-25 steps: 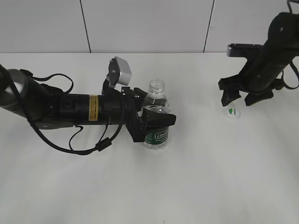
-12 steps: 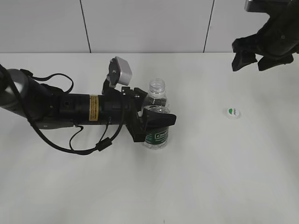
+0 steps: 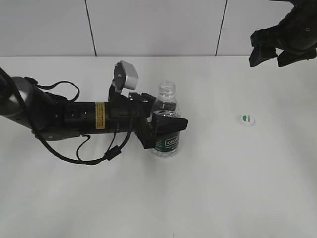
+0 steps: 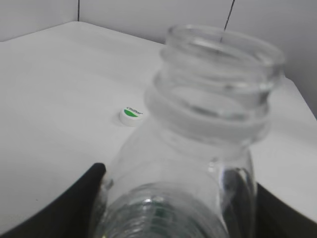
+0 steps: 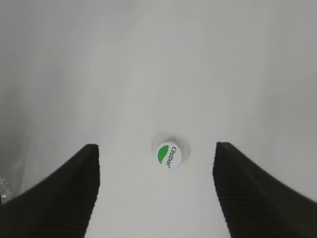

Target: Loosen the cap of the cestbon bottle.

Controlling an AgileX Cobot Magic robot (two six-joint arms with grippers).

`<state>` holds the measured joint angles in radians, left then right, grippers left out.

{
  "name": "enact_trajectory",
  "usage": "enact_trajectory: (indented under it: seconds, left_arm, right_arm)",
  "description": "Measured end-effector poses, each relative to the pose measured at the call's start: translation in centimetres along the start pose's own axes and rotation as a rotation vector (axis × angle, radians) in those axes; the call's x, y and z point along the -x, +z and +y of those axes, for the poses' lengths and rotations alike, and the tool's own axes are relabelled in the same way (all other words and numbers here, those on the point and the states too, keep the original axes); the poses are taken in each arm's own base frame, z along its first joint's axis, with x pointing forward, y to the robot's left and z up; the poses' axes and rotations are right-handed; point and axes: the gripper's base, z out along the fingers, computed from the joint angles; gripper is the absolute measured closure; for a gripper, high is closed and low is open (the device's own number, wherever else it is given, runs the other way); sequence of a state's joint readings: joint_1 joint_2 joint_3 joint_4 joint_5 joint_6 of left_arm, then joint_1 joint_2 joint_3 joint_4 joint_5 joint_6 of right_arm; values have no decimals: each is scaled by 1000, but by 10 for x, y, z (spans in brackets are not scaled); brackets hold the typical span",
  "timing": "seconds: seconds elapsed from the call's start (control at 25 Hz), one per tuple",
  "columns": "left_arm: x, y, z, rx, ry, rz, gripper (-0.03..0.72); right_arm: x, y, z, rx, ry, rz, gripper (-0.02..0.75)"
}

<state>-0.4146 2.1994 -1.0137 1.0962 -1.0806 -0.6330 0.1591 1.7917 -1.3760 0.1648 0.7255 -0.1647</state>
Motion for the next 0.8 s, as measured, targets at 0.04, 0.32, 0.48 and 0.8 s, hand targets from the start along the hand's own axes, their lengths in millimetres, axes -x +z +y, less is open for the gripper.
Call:
enact_trajectory:
  seconds: [0.04,0.32,0.48,0.8]
  left_arm:
    - [0,0,0,2,1,-4,256]
    - [2,0,4,40,8,-32,256]
    - [2,1,4,35,5,-49,256]
    - [3,3,4,10,48,-33,256]
  right_arm:
    - [0,0,0,0,-1,1,195]
    - [0,0,0,0,-1,1,195]
    - [0,0,0,0,-1,0,195]
    - [1,0,0,-1,-1,-6,195]
